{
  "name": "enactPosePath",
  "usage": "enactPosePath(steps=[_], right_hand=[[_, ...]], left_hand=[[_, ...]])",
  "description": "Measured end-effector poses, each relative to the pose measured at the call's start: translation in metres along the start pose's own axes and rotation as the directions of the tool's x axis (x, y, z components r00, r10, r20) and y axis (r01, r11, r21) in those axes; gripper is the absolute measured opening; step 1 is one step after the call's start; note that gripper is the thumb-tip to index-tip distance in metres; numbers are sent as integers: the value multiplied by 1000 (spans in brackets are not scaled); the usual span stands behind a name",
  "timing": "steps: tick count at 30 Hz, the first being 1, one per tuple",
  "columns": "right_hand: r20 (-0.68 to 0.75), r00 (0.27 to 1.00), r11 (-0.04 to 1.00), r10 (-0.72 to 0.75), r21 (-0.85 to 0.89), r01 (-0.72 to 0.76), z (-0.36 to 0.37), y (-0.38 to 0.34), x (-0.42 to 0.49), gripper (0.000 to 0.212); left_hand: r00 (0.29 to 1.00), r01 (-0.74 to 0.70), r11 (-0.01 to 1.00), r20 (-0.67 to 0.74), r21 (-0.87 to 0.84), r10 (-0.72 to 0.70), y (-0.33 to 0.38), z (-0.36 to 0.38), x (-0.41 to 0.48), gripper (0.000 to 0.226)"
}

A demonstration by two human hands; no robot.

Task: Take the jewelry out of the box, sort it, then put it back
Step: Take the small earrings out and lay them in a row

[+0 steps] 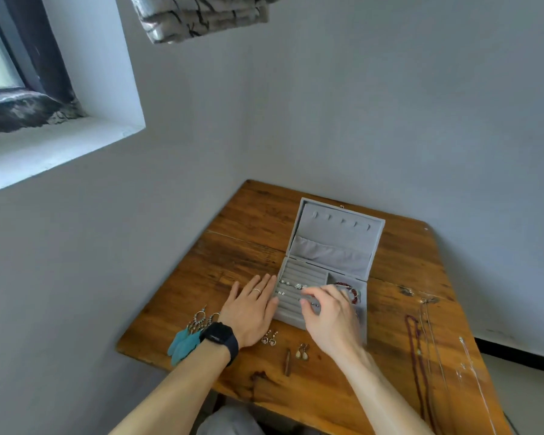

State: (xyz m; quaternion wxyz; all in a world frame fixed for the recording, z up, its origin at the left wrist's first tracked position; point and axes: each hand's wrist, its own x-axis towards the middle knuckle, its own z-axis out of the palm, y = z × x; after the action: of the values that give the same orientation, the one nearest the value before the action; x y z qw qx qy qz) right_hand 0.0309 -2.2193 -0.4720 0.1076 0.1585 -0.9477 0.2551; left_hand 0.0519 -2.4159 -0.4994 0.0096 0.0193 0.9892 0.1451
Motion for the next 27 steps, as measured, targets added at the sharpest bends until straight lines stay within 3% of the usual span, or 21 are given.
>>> enactPosePath(steps=[9, 16, 20, 23, 27], right_hand=[[109, 994, 963, -17, -265, 46, 28, -17, 58, 27], [116, 992, 974, 54, -226, -26, 33, -22, 67, 15], [159, 979, 990, 125, -91, -112, 28, -20, 69, 7], [105, 972, 968, 211, 115, -222, 16, -10, 57, 7], [45, 967, 898, 252, 362, -251, -4, 8, 16, 11]], left_hand=[[1000, 10, 997, 0, -73, -10, -9, 13, 1, 57], [1000, 17, 996, -16, -89, -19, -10, 12, 0, 57], [1000, 11, 998, 3, -69, -11, -9, 8, 2, 57], [1000, -30, 997, -6, -78, 29, -6, -6, 10, 52], [998, -61, 998, -28, 19, 62, 4, -27, 31, 40]])
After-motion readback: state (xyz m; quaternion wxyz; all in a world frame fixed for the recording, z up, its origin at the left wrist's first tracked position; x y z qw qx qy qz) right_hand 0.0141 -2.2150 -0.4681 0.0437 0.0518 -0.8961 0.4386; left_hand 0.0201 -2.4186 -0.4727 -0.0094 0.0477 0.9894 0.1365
